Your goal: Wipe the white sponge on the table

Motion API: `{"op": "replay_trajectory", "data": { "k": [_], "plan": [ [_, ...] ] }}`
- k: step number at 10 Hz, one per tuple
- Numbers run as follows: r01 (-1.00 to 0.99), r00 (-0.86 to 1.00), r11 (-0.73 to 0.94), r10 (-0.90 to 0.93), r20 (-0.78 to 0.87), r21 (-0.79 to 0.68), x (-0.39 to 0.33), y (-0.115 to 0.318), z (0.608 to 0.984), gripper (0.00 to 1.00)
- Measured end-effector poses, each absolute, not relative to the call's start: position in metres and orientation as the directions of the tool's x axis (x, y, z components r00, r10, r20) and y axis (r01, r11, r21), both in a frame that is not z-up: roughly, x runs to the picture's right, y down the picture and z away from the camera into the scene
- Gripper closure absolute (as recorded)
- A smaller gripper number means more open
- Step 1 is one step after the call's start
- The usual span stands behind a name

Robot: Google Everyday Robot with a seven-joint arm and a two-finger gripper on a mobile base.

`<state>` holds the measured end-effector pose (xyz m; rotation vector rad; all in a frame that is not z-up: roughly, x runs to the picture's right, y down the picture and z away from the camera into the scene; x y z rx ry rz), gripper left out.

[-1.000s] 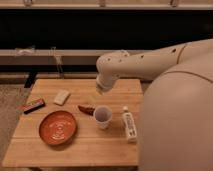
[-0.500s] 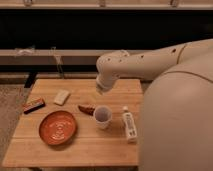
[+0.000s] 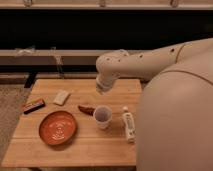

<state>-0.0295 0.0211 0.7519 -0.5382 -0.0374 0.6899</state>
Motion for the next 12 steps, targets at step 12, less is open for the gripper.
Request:
{"op": "replay_trajectory", "data": {
  "k": [12],
  "plan": [
    [-0.642,0.757,0.599,0.592,-0.276,-0.478,-0.210,-0.037,0.891,0.20]
  ]
}}
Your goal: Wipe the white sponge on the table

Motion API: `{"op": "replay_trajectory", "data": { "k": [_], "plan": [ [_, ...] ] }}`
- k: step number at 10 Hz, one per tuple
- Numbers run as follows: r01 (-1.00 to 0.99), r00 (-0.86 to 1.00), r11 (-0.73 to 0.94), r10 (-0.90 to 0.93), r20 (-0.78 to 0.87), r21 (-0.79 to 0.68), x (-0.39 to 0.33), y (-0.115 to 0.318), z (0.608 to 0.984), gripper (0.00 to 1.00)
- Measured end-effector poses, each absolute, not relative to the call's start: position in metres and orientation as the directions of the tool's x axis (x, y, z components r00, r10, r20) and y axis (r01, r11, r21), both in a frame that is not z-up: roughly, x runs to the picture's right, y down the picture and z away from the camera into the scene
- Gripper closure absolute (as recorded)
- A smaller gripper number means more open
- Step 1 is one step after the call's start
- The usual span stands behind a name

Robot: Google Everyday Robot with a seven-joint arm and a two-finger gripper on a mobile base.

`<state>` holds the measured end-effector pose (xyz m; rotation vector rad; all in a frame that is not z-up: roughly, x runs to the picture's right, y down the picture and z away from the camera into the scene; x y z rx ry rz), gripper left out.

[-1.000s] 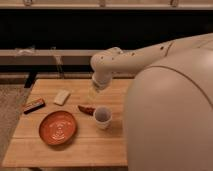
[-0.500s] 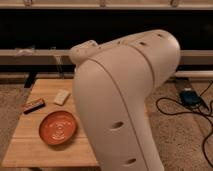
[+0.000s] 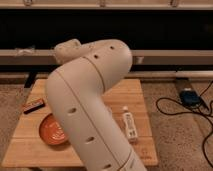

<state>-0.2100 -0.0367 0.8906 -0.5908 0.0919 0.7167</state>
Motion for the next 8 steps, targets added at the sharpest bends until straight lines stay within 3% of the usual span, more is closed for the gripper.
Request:
{"op": "replay_trajectory", "data": {
  "k": [8],
  "plan": [
    [-0.652,0.756,0.593,0.554,-0.349,-0.472,-0.296,0.006,0.932,0.20]
  ]
}}
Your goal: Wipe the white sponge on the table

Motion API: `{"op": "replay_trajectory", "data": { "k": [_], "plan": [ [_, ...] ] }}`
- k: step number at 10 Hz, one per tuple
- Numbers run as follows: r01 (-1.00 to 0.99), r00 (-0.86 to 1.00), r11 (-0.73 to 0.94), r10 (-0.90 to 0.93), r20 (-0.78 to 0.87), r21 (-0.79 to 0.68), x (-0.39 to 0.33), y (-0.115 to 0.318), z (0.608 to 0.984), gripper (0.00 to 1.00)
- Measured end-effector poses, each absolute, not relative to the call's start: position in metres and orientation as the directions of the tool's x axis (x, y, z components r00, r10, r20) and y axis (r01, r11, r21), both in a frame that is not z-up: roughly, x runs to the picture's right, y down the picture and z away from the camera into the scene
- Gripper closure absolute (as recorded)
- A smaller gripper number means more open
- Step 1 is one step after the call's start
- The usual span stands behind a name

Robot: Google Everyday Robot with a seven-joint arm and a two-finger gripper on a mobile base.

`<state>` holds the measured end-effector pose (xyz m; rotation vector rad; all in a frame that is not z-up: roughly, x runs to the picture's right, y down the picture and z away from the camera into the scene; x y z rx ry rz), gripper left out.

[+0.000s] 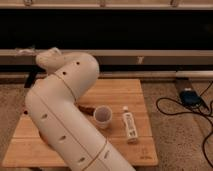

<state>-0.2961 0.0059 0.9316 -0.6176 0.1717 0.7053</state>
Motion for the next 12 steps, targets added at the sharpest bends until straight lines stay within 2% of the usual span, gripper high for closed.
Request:
{"op": "replay_trajectory", "data": {
  "k": [9,10,12],
  "plan": [
    [-0.647,0.762,0.600,0.487,-0.427,-0.470,-0.305,0.041,0.962,0.21],
    [-0.647,0.762,0.596,0.481,-0.434,-0.476,-0.304,0.044,0.965,0.27],
    [-0.642,0.767,0.589,0.470,-0.438,-0.491,-0.301,0.048,0.968,0.50]
  ]
}}
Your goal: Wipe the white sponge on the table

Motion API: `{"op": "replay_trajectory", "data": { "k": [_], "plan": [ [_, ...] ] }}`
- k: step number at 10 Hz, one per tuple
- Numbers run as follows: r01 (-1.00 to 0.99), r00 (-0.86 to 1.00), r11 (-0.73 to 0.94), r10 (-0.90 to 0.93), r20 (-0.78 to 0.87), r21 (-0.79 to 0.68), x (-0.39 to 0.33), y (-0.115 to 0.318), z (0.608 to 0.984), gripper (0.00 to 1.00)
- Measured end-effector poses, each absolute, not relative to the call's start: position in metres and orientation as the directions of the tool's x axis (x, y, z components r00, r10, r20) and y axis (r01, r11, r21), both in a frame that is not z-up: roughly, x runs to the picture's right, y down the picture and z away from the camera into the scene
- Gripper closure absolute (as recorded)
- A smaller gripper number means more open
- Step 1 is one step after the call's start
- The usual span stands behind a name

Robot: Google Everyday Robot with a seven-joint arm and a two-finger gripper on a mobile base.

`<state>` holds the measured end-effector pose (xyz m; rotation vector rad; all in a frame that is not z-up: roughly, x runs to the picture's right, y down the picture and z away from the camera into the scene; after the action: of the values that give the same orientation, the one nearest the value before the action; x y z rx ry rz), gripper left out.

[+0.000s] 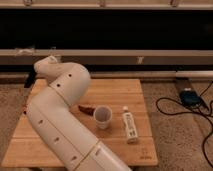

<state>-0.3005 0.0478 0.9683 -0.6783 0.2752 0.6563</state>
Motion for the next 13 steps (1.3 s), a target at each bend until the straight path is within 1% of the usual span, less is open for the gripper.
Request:
{"op": "replay_trajectory", "data": {
  "k": [1,2,5,6,9,13],
  "plan": [
    [-0.641,0.767,0.585,0.469,-0.438,-0.496,-0.299,0.048,0.969,0.58],
    [-0.642,0.766,0.577,0.469,-0.439,-0.504,-0.296,0.050,0.969,0.70],
    [-0.661,0.750,0.549,0.494,-0.439,-0.511,-0.281,0.047,0.969,0.96],
    [-0.672,0.740,0.538,0.508,-0.440,-0.509,-0.272,0.046,0.969,1.00],
    [-0.713,0.700,0.512,0.553,-0.452,-0.479,-0.245,0.040,0.969,1.00],
    [-0.759,0.651,0.498,0.590,-0.477,-0.419,-0.210,0.044,0.969,1.00]
  ]
}}
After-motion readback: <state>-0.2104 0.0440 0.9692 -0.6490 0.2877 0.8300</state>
